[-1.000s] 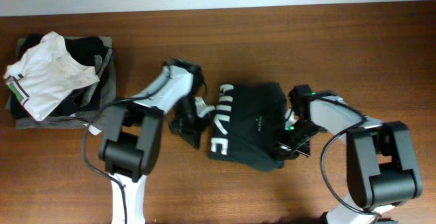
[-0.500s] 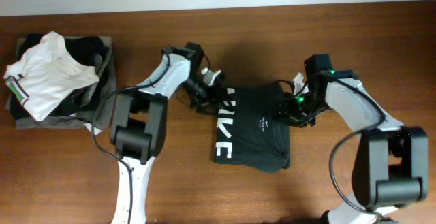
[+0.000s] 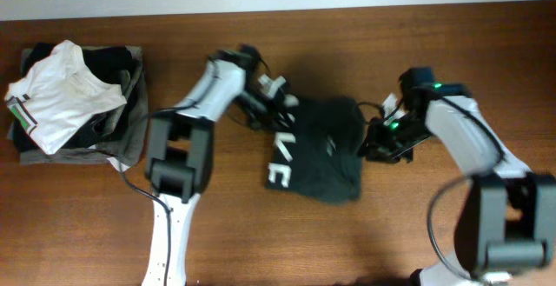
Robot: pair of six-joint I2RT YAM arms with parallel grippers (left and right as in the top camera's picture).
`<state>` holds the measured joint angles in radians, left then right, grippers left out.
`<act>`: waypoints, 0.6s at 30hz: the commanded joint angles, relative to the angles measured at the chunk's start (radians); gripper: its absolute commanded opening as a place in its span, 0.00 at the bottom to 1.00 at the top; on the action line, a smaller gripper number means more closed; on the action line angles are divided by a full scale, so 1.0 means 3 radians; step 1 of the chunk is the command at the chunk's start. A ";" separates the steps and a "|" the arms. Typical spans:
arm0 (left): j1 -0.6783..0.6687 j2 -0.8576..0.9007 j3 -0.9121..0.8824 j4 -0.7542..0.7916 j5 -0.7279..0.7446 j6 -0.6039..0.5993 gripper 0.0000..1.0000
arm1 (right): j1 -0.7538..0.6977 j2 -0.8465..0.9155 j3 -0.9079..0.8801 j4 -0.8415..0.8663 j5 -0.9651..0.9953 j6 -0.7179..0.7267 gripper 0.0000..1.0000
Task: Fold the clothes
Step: 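Carry the folded shirt with the left gripper onto the clothes stack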
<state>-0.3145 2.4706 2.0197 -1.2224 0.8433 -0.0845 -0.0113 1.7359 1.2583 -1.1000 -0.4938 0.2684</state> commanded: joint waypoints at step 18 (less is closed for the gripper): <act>0.3520 -0.0220 0.2215 -0.0763 -0.0890 -0.0395 0.00 | -0.0052 -0.0674 0.0429 -0.0038 -0.0060 0.0008 0.25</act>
<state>0.7036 2.4439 2.6671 -1.3933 0.7052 -0.2832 -0.0212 1.5360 1.3781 -1.1141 -0.5102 0.2630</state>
